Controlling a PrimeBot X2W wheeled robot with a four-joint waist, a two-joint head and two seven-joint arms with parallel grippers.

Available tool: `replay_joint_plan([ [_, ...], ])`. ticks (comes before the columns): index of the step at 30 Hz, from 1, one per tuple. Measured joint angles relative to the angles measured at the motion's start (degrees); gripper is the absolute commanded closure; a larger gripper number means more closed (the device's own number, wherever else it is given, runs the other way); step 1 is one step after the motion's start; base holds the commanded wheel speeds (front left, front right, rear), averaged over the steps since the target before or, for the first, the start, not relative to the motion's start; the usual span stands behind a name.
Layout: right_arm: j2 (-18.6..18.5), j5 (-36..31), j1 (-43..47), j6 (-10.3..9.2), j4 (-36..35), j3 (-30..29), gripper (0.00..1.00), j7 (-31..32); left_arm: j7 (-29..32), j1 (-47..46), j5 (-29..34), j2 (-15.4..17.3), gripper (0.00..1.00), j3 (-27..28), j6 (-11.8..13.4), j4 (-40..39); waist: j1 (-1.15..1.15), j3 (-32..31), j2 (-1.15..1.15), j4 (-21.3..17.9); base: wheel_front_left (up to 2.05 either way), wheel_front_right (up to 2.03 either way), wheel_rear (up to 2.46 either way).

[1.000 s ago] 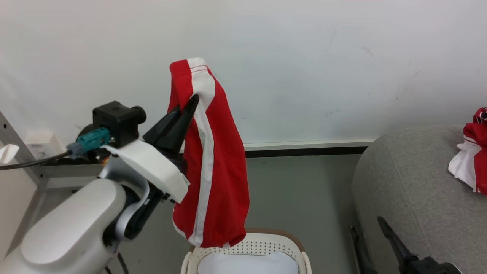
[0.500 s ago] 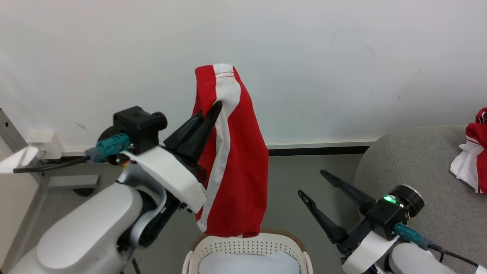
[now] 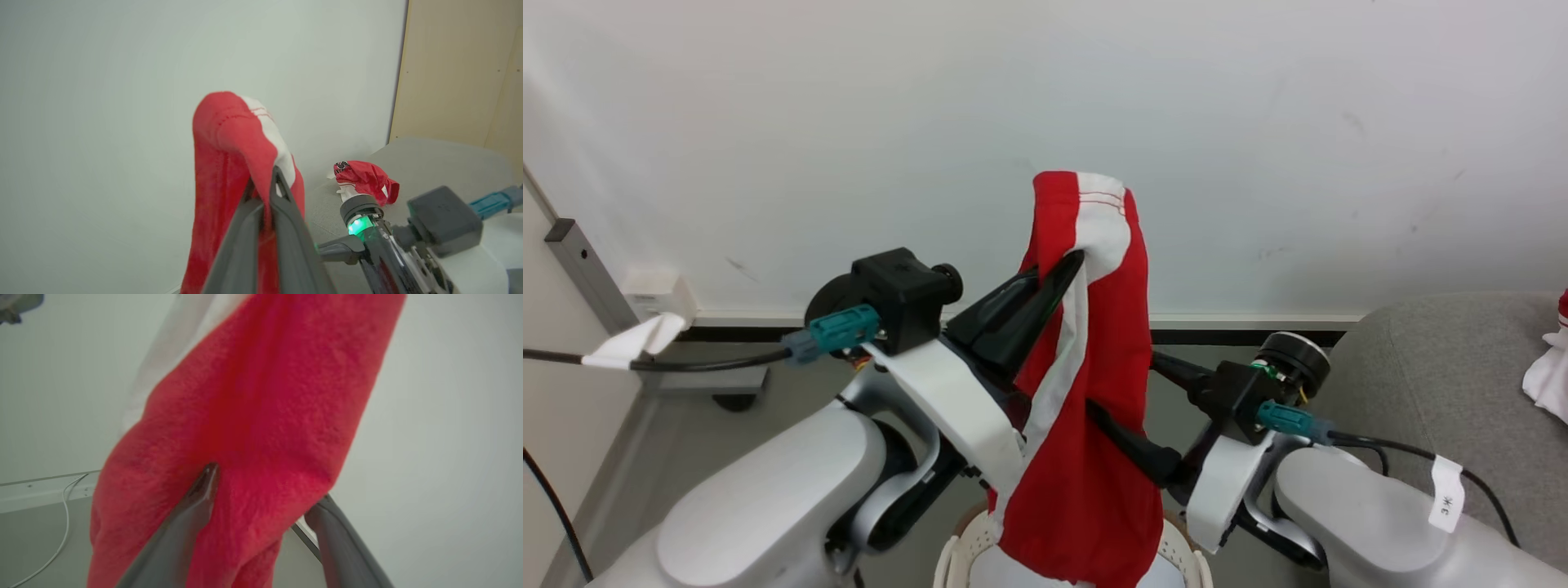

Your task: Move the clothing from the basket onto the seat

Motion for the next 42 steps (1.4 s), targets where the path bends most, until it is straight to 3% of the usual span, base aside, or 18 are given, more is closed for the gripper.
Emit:
replay_joint_plan([
  [3, 2.5, 3.5, -1.1, 0.0, 2.6, 2.0, 0.0, 0.0, 0.1, -0.4, 0.0, -0.6, 1.0, -0.5, -0.3, -0.2, 0.0, -0.1, 0.0, 0.5, 0.0, 0.0, 0.0],
  [4, 3.3, 5.0, -1.4, 0.0, 3.0, 2.4, 0.65, 0.0, 0.2, -0.6, 0.0, -0.8, 1.0, -0.7, -0.5, -0.2, 0.0, -0.1, 0.0, 0.8, 0.0, 0.0, 0.0],
  [5, 3.8, 5.8, -1.6, 0.0, 3.2, 2.8, 1.0, 0.0, 0.2, -0.8, 0.1, -1.1, 1.0, -0.8, -0.5, 0.0, 0.0, -0.2, 0.0, 1.1, 0.0, 0.0, 0.0],
  [12, 4.2, 8.2, -2.2, 0.0, 2.1, 0.5, 1.0, 0.0, 0.1, -0.9, 0.2, -1.3, 1.0, -1.0, -0.4, 2.3, 0.0, -0.4, 0.0, 2.3, 0.0, 0.0, 0.0],
  [13, 4.1, 8.2, -2.1, 0.0, 2.0, 0.2, 1.0, 0.0, 0.0, -0.9, 0.2, -1.2, 0.9, -1.0, -0.4, 2.6, 0.0, -0.4, 0.0, 2.2, 0.0, 0.0, 0.0],
  [14, 4.0, 8.2, -2.0, 0.0, 1.8, -0.3, 1.0, 0.0, 0.0, -0.9, 0.2, -1.2, 0.63, -1.0, -0.3, 3.1, 0.0, -0.4, 0.0, 2.2, 0.0, 0.0, 0.0],
  [15, 3.8, 8.1, -1.8, 0.0, 1.7, -0.8, 1.0, 0.0, 0.0, -0.8, 0.3, -1.0, 0.11, -1.1, -0.3, 3.6, 0.0, -0.4, 0.0, 2.2, 0.0, 0.0, 0.0],
  [16, 3.6, 8.0, -1.7, 0.0, 1.5, -1.1, 1.0, 0.0, -0.1, -0.7, 0.5, -0.9, 0.0, -1.1, 0.0, 4.1, 0.0, -0.4, 0.0, 2.1, 0.0, 0.0, 0.0],
  [34, 0.5, 5.4, 0.4, 0.0, -0.7, -7.8, 1.0, 0.0, -0.1, 1.1, 0.8, 0.8, 0.0, -1.8, 1.0, 5.7, 0.0, -0.1, 0.0, -0.1, 0.0, 0.0, 0.0],
  [42, -2.5, 3.8, 0.1, 0.0, -2.1, -11.7, 1.0, 0.0, -1.0, 3.0, 0.5, 1.5, 0.0, -1.7, 1.7, 5.3, 0.0, 0.7, 0.0, -3.4, 0.0, 0.0, 0.0],
])
